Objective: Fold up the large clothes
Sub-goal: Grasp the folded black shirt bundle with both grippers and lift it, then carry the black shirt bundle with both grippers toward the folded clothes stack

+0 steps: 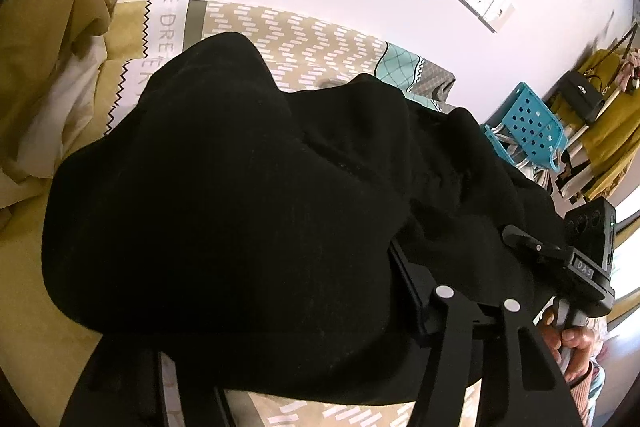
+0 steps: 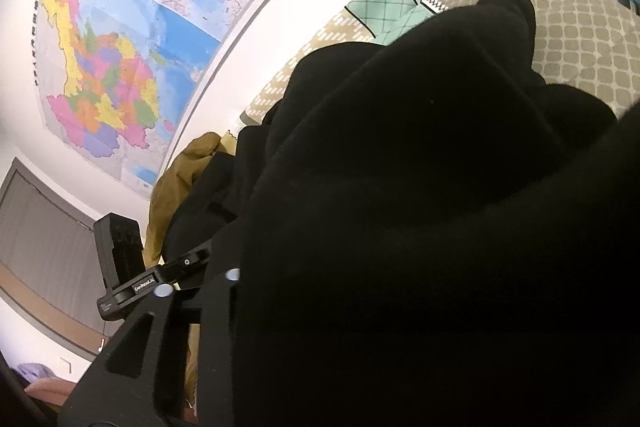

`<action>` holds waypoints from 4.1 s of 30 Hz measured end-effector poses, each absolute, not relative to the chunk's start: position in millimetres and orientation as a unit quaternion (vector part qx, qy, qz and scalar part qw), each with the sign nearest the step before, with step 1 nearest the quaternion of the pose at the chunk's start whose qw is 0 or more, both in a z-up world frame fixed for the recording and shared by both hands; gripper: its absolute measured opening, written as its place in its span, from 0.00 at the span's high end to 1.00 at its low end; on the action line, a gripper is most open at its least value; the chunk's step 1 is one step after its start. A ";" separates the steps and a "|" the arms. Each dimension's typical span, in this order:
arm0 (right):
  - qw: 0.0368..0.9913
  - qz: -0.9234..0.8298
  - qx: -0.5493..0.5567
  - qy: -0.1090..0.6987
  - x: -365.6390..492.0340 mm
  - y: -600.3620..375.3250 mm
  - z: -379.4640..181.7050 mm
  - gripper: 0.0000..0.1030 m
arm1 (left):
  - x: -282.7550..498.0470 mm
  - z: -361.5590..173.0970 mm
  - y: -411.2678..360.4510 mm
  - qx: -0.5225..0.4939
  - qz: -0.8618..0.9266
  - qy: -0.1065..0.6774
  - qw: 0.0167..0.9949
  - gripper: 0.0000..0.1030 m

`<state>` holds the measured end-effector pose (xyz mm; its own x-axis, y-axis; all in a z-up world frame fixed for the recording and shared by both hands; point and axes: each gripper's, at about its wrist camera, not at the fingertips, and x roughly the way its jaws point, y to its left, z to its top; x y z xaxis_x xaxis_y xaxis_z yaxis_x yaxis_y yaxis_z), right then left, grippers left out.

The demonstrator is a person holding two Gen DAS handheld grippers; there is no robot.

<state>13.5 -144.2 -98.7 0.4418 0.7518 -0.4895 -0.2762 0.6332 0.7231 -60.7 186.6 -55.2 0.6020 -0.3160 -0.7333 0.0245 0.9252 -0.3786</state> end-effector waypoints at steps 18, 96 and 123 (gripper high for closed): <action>0.808 0.328 0.280 0.401 12.2 -140.5 -77.1 0.73 | -60.7 -46.2 189.7 -0.163 -0.105 0.443 0.876 0.51; 0.697 0.630 0.153 0.305 88.6 361.5 104.8 0.75 | -158.1 134.0 631.8 -0.189 0.191 0.160 0.950 0.57; 0.683 0.572 0.207 0.405 77.7 236.3 -8.0 0.80 | -159.7 -24.1 635.1 -0.250 0.246 0.268 0.897 0.42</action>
